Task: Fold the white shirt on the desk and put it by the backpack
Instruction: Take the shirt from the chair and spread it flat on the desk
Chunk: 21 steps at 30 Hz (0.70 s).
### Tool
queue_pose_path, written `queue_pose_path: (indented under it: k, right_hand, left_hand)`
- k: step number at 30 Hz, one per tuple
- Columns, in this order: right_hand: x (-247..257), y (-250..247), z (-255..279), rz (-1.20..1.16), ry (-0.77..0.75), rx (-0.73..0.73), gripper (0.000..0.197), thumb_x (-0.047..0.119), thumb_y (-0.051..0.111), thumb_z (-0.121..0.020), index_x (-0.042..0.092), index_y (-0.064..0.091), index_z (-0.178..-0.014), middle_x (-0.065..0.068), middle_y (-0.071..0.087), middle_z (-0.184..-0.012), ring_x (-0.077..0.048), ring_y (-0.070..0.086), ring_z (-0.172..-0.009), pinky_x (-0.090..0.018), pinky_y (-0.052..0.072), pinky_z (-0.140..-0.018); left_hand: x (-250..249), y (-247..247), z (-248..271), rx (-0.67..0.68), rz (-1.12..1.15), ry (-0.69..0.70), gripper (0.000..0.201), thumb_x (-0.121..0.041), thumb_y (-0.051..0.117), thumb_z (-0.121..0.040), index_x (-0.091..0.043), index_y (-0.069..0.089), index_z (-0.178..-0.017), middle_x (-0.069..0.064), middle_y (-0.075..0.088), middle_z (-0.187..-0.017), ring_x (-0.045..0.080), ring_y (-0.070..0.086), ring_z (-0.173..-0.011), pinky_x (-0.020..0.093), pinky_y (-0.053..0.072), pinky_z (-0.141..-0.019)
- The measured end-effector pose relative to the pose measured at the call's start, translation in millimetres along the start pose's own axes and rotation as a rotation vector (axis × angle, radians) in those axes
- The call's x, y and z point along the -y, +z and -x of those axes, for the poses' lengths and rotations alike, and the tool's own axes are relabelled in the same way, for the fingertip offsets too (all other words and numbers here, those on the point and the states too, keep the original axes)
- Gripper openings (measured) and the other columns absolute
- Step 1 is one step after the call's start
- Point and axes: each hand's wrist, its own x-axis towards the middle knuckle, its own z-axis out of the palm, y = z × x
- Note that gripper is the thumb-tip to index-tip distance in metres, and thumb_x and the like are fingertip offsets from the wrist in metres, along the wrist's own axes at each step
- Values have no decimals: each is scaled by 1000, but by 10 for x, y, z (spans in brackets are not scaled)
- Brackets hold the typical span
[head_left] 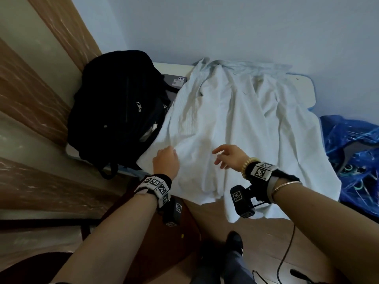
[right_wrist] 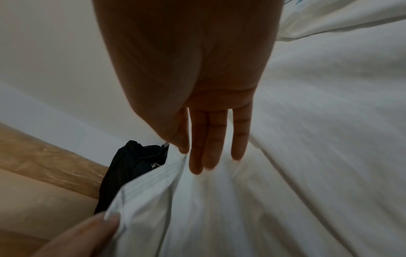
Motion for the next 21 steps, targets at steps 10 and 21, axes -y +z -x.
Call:
queue_pose_path:
  k: [10, 21]
  right_hand:
    - [464, -121, 223, -151, -170, -65, 42, 43, 31, -99, 29, 46, -136, 6, 54, -76, -12, 56, -74, -31, 52, -76]
    - [221, -528, 381, -48, -135, -438, 24, 4, 41, -88, 21, 50, -102, -11, 59, -82, -20, 53, -62, -27, 43, -53]
  left_hand:
    - [-761, -256, 355, 260, 484, 362, 17, -18, 38, -98, -7, 51, -97, 6, 52, -70, 21, 48, -65, 33, 38, -62]
    - [-667, -50, 309, 174, 225, 448, 29, -7, 51, -86, -9, 53, -115, 8, 56, -116, 23, 49, -113, 38, 44, -93]
